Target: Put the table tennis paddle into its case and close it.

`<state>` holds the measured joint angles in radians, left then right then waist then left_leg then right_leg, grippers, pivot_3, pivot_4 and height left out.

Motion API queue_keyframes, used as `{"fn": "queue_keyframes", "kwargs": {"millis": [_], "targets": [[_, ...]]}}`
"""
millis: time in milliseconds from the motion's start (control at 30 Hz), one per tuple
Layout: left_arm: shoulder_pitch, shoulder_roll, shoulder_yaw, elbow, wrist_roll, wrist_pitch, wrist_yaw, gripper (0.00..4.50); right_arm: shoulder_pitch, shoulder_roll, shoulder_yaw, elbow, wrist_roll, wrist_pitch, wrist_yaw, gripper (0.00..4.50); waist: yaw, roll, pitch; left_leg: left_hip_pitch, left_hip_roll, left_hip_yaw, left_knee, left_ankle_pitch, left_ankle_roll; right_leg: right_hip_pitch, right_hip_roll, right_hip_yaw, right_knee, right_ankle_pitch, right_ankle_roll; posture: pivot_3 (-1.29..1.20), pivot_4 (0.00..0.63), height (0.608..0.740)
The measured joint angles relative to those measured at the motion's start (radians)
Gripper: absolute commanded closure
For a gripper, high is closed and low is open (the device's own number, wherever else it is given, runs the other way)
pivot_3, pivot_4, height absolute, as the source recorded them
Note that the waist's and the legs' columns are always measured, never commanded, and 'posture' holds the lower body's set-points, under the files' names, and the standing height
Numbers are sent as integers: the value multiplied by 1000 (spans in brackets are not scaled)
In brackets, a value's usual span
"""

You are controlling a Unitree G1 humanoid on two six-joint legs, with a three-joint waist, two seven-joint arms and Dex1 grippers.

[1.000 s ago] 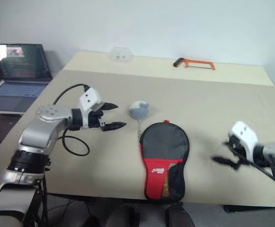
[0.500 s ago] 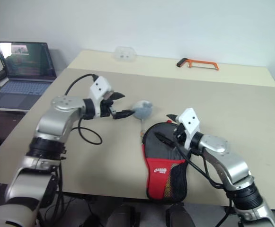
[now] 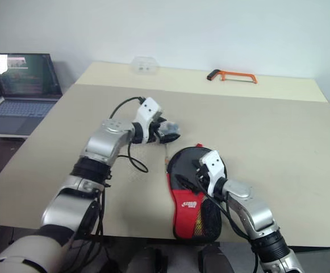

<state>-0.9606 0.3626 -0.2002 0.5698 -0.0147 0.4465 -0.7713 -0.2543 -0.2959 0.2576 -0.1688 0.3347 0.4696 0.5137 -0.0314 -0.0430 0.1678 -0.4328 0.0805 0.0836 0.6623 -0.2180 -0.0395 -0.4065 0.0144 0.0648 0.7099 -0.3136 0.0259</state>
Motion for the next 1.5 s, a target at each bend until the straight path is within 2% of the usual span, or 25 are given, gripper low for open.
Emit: {"fn": "queue_keyframes", "kwargs": {"millis": [467, 567, 833, 933, 1233, 1500], "targets": [[-64, -49, -81, 243, 178, -120, 116, 0, -1, 25, 15, -4, -41, 27, 9, 39, 2, 0, 0, 1, -1, 0, 0, 0, 0, 0, 0, 0, 2, 0, 0, 0, 150, 740], [-84, -66, -78, 297, 185, -155, 134, 582, -1, 25, 14, -5, -47, 28, 10, 0, 2, 0, 0, 1, -1, 0, 0, 0, 0, 0, 0, -1, 2, 0, 0, 0, 150, 740], [-220, -123, -77, 546, 223, -279, 202, 3231, -3, 25, 14, -5, -61, 31, 9, 0, 3, 0, 0, 1, -1, 0, 1, 0, 0, 0, 0, -2, 3, 0, 0, 0, 150, 740], [-275, -155, -68, 650, 233, -307, 268, 3773, -10, 25, 16, -5, -76, 46, 10, 0, 3, 0, 0, 1, -1, 0, 1, 0, 0, 0, 0, -2, 3, 0, 0, 0, 150, 740], [-373, -273, -78, 793, 315, -393, 400, 3908, -17, 20, 23, -17, -96, 74, 15, 0, 3, -1, 0, 1, -2, 1, 0, 0, 0, 0, 0, -2, 3, 0, 0, 0, 150, 740], [-423, -404, -159, 827, 459, -439, 528, 3908, 1, 26, 28, -50, -118, 94, 7, 0, 3, -1, 0, 1, -2, 1, 0, 0, -1, 0, 0, -2, 2, 0, 0, 0, 150, 740]]}}
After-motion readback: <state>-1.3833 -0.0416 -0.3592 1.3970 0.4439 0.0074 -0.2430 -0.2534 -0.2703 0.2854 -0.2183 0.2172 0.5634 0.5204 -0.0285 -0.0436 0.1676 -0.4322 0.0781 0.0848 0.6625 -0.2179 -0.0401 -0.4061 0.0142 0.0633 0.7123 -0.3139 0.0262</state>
